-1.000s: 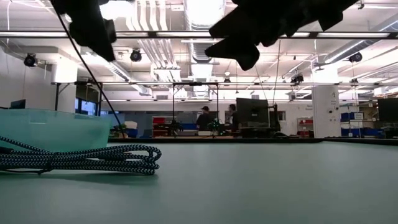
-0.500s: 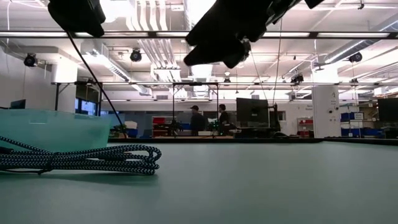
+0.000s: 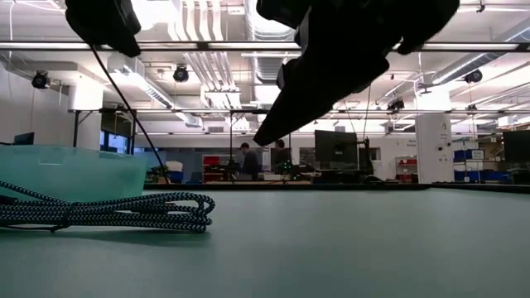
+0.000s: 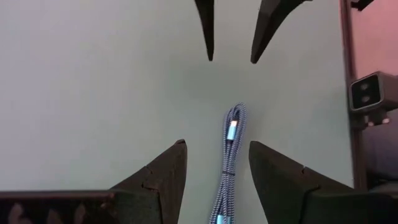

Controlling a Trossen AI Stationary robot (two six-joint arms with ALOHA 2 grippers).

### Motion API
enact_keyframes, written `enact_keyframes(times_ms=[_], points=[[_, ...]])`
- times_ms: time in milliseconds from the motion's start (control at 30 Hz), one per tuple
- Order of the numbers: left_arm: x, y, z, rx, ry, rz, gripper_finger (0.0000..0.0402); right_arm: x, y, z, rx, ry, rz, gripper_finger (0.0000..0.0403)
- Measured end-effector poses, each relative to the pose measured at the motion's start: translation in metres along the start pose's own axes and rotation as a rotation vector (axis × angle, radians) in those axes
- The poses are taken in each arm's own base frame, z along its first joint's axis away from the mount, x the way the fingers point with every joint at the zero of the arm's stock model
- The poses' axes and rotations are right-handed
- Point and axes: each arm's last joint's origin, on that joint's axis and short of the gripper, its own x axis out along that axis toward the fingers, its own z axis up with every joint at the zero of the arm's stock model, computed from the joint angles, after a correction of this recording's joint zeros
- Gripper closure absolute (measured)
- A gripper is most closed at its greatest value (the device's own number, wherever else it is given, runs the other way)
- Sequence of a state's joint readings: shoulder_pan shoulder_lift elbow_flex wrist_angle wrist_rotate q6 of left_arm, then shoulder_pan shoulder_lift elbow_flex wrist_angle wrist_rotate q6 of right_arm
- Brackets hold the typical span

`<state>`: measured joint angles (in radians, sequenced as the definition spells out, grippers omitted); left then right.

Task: Pick and place USB-C Cables
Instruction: Put the blue charger cable into the green bin

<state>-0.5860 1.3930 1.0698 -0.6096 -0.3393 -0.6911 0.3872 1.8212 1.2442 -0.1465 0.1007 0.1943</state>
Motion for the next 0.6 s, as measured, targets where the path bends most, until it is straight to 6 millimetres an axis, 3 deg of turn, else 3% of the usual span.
enact_keyframes(times_ms=[333, 600], points=[[0.047, -0.001, -0.031, 0.165, 0.032, -0.018, 0.0244, 0.001, 0.003, 0.0, -0.029, -0.007, -0.027, 0.0182], [0.087, -0.001, -0.061, 0.247, 0.188, -0.001, 0.0244, 0.001, 0.003, 0.0, -0.029, -0.008, -0.027, 0.0182]])
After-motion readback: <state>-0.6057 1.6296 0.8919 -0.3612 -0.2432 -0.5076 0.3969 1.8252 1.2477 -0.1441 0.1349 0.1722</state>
